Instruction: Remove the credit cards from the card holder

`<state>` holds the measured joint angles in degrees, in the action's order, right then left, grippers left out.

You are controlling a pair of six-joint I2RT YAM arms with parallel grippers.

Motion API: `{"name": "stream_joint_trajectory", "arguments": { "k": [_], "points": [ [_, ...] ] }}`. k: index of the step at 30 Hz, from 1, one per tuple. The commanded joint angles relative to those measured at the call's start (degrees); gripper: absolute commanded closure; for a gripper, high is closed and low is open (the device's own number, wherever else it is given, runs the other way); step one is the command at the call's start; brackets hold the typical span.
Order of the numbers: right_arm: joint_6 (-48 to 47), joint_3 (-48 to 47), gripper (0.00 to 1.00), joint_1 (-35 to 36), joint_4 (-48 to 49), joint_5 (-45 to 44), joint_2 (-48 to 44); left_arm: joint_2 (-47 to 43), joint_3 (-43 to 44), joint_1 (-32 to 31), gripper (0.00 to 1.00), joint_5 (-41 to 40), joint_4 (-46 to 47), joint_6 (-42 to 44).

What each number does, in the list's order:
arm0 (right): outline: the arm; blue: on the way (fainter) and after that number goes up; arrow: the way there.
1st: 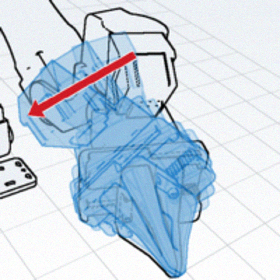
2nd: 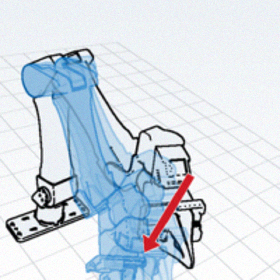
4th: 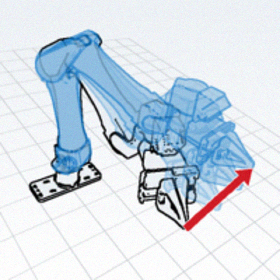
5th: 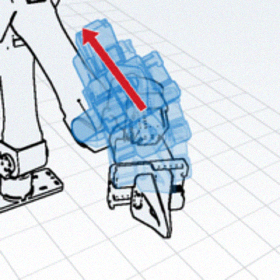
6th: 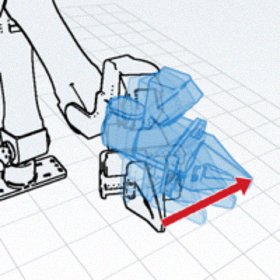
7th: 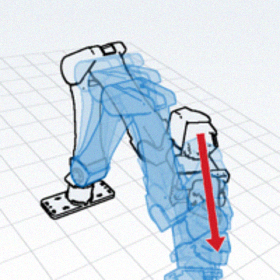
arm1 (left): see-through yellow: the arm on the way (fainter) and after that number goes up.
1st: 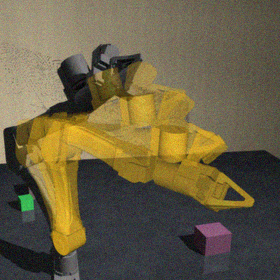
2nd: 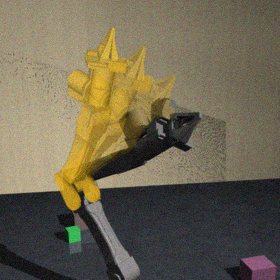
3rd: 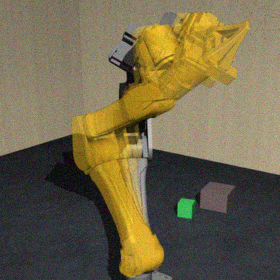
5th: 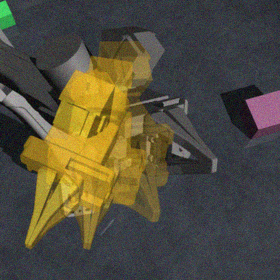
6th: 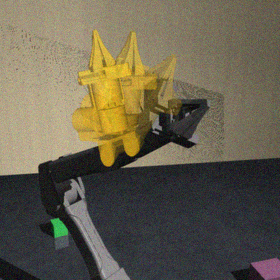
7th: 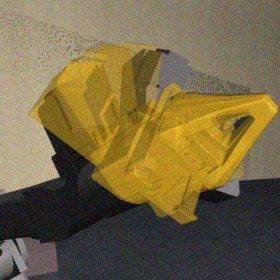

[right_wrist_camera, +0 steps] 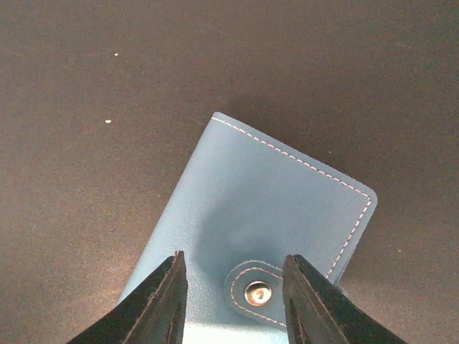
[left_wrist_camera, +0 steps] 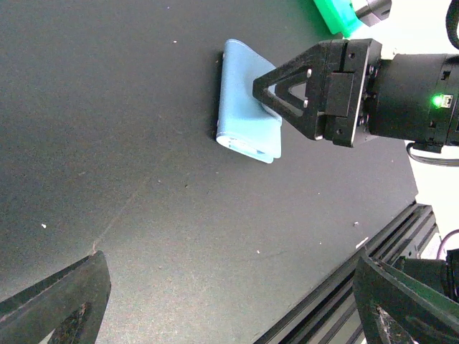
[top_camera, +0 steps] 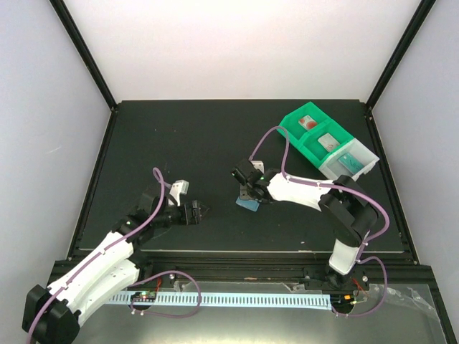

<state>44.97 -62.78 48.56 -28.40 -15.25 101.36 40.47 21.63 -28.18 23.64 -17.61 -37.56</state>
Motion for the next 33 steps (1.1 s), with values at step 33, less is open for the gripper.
{"name": "stream_joint_trajectory", "arguments": {
  "k": [33],
  "points": [
    [-17.36,5.61,0.99,8.15,9.11,4.87,-7.05,2.15,-1.62,0.27,0.08,-0.02,2.49,-2.07]
  ]
}}
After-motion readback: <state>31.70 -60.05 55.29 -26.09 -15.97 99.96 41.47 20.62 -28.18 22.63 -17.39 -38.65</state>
